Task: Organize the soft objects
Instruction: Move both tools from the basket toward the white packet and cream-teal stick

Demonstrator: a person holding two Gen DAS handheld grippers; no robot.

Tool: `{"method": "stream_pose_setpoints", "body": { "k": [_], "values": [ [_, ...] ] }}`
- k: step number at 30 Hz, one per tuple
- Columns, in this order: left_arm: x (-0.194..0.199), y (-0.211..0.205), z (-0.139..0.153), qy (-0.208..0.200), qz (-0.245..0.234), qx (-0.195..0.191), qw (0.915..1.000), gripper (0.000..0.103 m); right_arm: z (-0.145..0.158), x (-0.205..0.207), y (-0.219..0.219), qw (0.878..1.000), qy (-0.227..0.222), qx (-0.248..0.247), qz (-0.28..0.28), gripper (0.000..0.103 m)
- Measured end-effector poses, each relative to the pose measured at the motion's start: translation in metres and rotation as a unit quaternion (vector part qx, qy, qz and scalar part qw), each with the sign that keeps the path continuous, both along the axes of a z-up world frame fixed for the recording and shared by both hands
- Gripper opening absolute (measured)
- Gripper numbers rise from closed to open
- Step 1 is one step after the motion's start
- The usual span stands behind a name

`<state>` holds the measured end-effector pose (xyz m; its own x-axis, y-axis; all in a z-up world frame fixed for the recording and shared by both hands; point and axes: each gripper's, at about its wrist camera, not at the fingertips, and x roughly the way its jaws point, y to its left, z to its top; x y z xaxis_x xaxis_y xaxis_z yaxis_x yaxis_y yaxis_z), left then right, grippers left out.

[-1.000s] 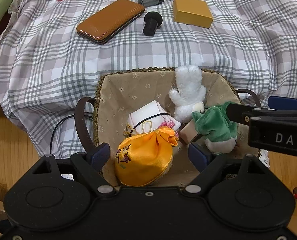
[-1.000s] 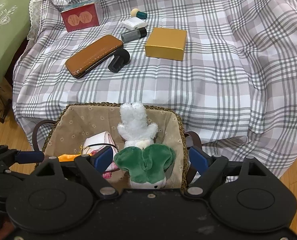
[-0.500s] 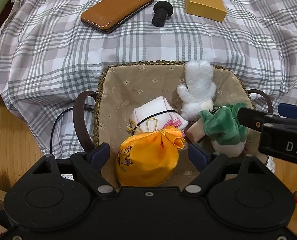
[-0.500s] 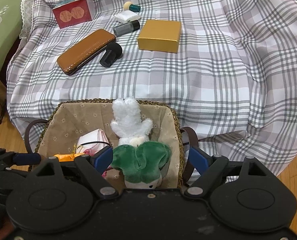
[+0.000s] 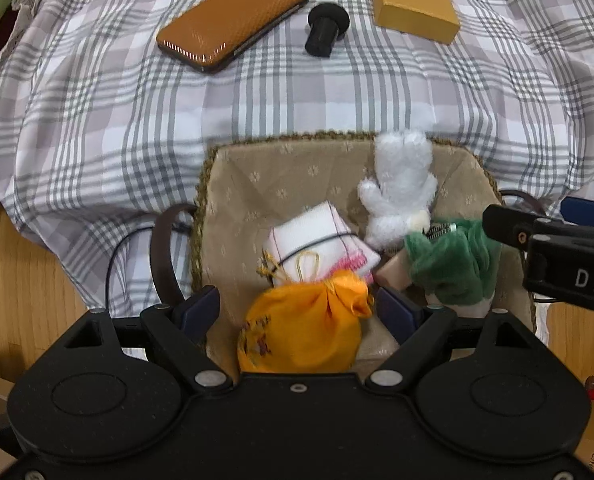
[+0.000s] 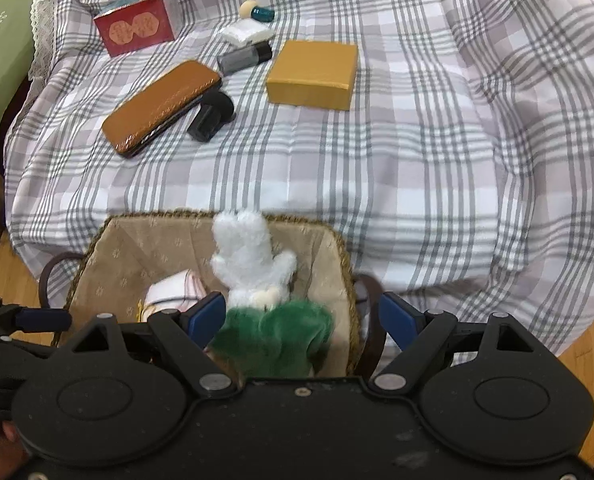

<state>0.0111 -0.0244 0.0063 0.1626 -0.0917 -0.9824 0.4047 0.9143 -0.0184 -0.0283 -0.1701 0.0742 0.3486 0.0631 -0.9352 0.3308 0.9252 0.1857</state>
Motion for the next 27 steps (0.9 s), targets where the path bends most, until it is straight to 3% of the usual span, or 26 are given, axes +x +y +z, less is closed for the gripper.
{"method": "stream_pose_setpoints", "body": {
  "k": [12,27],
  "values": [
    [0.048,-0.015,0.015,-0.053,-0.012,0.015,0.9984,0.083,0.008,0.044,-0.033,0.999,-0.031,-0.021,-0.018,0.085],
    [0.128,-0.037,0.013,-0.111,-0.026,0.027,0.9931,0.083,0.006,0.132,-0.059,0.997,-0.065,-0.048,-0.02,0.085]
  ]
}}
